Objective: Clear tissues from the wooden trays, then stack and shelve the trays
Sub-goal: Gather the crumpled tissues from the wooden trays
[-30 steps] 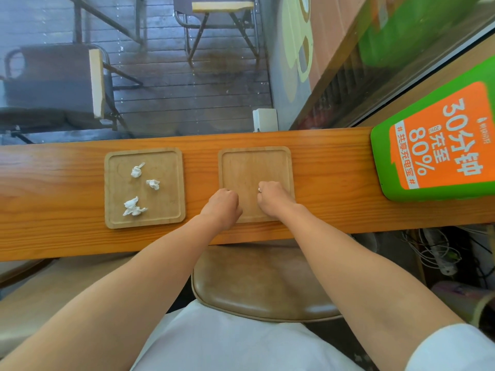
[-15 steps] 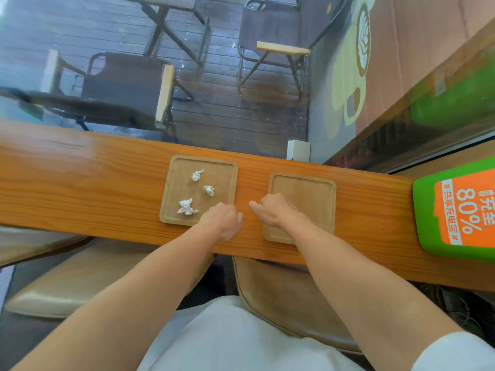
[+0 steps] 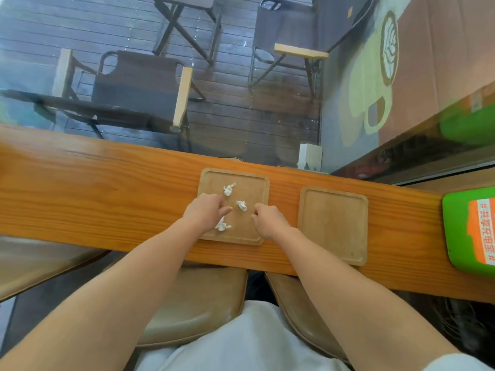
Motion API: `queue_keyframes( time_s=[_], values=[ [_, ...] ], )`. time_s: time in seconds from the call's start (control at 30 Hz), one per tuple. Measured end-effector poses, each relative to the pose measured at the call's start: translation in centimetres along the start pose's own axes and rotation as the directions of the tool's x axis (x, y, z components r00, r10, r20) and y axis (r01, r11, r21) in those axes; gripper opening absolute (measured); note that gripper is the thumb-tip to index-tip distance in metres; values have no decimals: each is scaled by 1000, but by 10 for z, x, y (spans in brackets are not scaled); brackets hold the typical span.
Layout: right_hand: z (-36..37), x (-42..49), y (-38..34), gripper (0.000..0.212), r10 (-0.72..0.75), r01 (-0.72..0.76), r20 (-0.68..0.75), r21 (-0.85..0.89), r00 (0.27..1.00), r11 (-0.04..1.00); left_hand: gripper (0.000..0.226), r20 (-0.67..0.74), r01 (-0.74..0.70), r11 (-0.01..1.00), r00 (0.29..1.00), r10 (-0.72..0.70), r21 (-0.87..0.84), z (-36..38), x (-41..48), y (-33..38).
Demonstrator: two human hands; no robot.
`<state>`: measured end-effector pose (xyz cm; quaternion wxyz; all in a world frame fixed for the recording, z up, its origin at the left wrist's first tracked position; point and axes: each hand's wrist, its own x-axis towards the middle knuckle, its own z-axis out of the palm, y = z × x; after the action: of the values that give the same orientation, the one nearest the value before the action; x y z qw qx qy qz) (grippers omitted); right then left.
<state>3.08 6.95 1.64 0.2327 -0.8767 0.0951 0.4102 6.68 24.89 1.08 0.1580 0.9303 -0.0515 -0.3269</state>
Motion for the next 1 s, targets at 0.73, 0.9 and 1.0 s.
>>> queue_keyframes(
  time_s=[0.73,0.9,1.0],
  values=[
    [39,37,-31,23,25,-8,-194,86,981,996,25,-99,-176,979,978,186,99,16,60,-8],
    [40,38,-30,13,56,-37,-178,104,982,994,20,8,-172,984,985,172,52,12,60,-15],
    [38,36,-33,22,87,-65,-181,126,980,990,18,26,-139,990,990,139,-13,8,56,-19]
  ],
)
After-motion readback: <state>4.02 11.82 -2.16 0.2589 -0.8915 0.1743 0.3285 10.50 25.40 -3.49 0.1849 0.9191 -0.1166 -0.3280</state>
